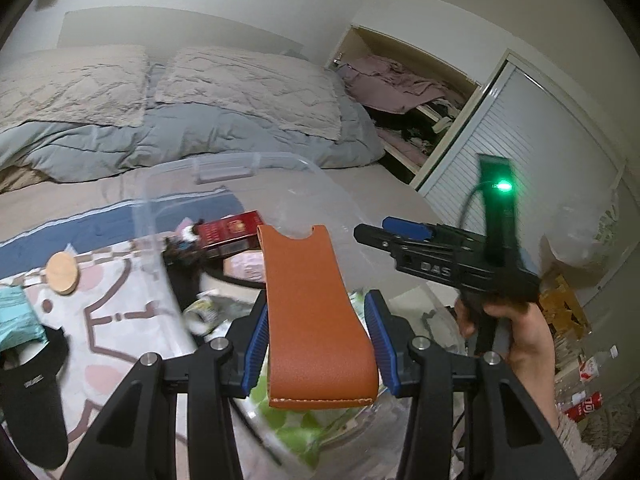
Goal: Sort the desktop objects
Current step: 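Lower the brown leather sleeve into the box with the left tool, then open the left tool to release the leather sleeve in the box, then withdraw both tools up and away from the box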
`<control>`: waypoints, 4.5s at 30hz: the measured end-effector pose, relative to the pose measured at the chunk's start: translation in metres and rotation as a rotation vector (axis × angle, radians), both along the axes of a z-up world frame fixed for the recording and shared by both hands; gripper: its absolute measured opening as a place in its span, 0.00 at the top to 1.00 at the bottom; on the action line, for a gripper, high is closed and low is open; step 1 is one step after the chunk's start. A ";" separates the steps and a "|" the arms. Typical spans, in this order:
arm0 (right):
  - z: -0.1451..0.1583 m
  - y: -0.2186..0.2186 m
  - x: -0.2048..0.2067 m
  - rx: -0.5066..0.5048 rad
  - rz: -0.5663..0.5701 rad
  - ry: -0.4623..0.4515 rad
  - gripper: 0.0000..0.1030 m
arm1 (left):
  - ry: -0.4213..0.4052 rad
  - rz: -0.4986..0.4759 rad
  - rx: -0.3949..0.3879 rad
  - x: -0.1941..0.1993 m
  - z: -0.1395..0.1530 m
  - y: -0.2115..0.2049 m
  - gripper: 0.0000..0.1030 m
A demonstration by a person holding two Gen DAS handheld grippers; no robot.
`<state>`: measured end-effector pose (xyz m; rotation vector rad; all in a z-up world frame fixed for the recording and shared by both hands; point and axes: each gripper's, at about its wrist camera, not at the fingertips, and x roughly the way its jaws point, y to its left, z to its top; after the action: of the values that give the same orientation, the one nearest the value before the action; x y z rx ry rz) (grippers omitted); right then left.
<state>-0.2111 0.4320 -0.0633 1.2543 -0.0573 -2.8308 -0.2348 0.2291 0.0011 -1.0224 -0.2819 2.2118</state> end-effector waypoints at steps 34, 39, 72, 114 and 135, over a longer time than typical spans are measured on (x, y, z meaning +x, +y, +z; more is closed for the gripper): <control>0.061 0.031 0.062 -0.203 0.011 0.305 0.44 | -0.244 0.092 -0.098 -0.101 -0.070 0.111 0.12; 0.060 0.033 0.061 -0.219 0.005 0.304 0.44 | -0.223 0.071 -0.134 -0.095 -0.066 0.106 0.12; 0.058 0.026 0.064 -0.200 -0.039 0.325 0.11 | -0.157 0.034 -0.169 -0.061 -0.048 0.113 0.06; 0.068 -0.020 0.155 -0.040 -0.197 0.331 0.00 | 0.259 0.143 -0.226 0.089 0.054 0.003 0.00; 0.051 -0.036 0.194 -0.015 -0.199 0.435 0.00 | 0.297 0.141 -0.195 0.109 0.038 -0.030 0.00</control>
<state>-0.0168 0.3956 -0.0124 0.6357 -0.1960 -3.1959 -0.1255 0.1991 0.0390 -0.7764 -0.0041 2.5195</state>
